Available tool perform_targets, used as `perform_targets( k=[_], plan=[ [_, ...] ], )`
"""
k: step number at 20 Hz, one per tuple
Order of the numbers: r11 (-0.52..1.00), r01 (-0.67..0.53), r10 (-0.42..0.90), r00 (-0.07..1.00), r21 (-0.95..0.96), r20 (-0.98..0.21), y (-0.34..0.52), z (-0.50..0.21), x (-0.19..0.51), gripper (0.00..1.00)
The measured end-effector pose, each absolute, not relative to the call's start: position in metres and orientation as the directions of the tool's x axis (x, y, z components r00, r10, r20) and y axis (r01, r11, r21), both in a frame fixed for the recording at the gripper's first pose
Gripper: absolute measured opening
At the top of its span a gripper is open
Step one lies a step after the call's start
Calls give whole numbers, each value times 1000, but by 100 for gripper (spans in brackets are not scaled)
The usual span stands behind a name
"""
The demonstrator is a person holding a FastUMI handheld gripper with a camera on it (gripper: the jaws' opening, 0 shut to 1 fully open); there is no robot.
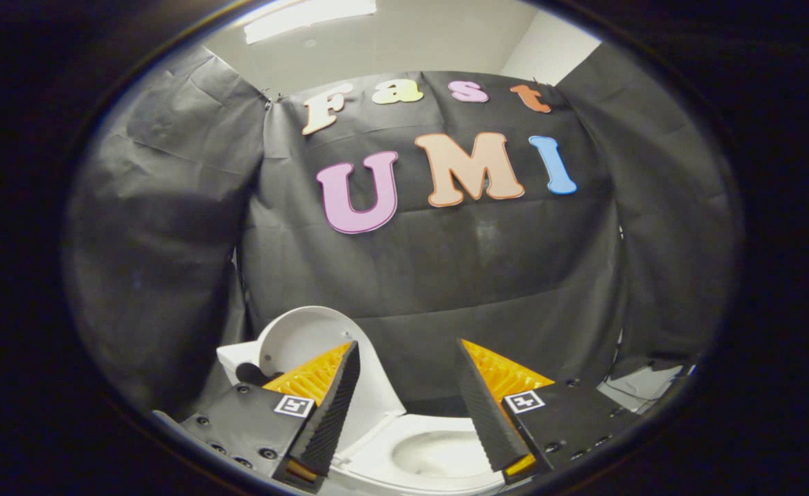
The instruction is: Open the toilet lid.
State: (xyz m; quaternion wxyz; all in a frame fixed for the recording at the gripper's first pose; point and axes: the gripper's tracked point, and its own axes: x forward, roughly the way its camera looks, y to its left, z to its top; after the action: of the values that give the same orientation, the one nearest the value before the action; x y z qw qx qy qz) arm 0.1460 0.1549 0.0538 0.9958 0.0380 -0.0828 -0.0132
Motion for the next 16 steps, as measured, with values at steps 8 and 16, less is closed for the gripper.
perform_targets(
  k=[8, 16],
  plan=[
    [996, -10, 25, 985, -88, 173, 98, 35, 107, 87],
    [994, -1, 5, 999, -110, 34, 53, -1, 94, 87]
  ],
)
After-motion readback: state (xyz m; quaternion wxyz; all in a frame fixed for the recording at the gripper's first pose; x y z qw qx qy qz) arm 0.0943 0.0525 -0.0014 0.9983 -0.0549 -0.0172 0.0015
